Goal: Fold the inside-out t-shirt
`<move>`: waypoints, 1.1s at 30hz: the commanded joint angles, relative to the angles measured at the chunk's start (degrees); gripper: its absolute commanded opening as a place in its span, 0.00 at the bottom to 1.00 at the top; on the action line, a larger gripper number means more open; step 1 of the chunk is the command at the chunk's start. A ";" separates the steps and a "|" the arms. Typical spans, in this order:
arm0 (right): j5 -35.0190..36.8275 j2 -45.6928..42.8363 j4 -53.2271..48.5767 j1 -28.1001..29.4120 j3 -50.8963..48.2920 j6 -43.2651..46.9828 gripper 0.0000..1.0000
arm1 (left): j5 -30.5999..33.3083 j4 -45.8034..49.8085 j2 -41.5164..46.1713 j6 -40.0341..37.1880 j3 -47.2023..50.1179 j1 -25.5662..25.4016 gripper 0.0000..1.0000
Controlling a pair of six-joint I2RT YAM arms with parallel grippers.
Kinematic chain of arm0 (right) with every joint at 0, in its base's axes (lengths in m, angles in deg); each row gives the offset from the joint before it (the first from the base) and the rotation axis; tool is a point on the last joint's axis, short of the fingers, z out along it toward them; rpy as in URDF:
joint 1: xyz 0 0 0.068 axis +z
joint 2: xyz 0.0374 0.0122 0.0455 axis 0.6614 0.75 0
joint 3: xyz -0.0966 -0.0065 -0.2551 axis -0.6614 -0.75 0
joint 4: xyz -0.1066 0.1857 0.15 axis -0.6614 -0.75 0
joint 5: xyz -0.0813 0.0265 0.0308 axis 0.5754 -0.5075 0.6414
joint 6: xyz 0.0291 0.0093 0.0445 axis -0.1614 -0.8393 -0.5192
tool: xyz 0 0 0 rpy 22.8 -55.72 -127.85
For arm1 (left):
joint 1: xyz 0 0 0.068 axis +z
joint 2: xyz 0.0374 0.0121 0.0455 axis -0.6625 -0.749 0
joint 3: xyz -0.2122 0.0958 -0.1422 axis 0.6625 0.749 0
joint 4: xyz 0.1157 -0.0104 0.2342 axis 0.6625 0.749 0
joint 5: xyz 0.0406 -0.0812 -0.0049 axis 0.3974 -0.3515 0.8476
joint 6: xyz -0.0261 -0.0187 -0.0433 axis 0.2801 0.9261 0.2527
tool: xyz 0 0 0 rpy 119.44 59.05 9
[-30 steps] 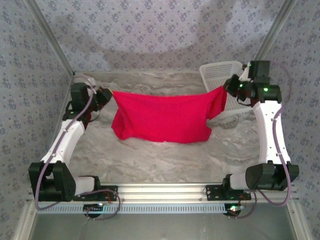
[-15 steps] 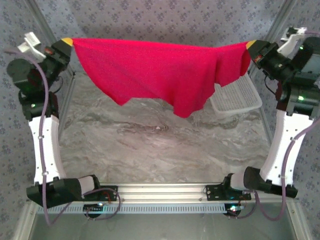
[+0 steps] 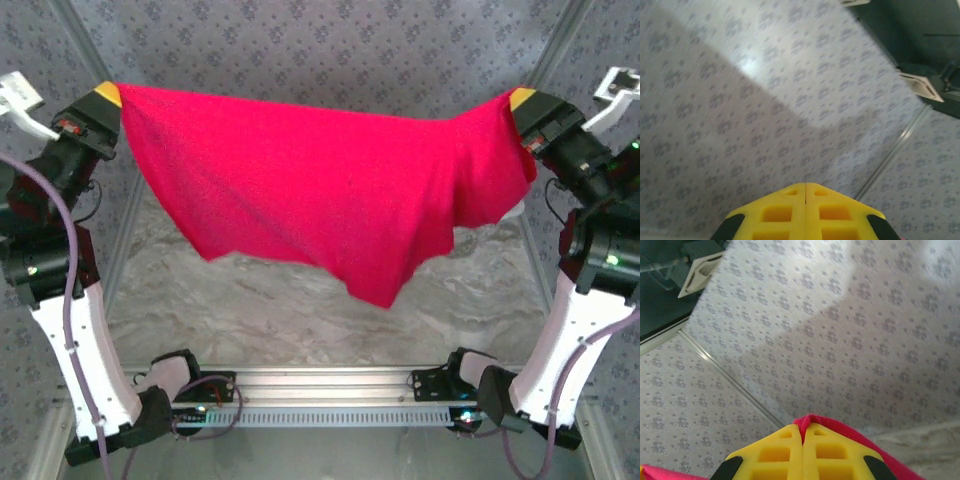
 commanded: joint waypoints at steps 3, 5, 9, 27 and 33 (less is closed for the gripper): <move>10.10 6.98 1.76 9.47 -12.11 5.63 0.00 | 2.73 -1.01 -11.20 -3.46 14.70 -2.22 0.00; 13.14 11.25 3.21 12.91 -14.48 7.84 0.00 | 3.51 -0.74 -16.70 -6.00 15.76 -4.26 0.00; 16.95 25.94 5.12 17.31 -13.64 9.53 0.00 | 9.54 0.68 -29.53 -10.38 13.13 -7.43 0.00; 24.48 33.85 -6.18 30.71 -25.50 16.42 0.61 | 24.82 8.88 -24.07 -12.67 30.56 -26.26 0.62; 26.29 20.98 -1.27 38.11 -48.84 12.96 0.62 | 23.93 -1.69 -16.71 -6.00 49.86 -32.82 0.63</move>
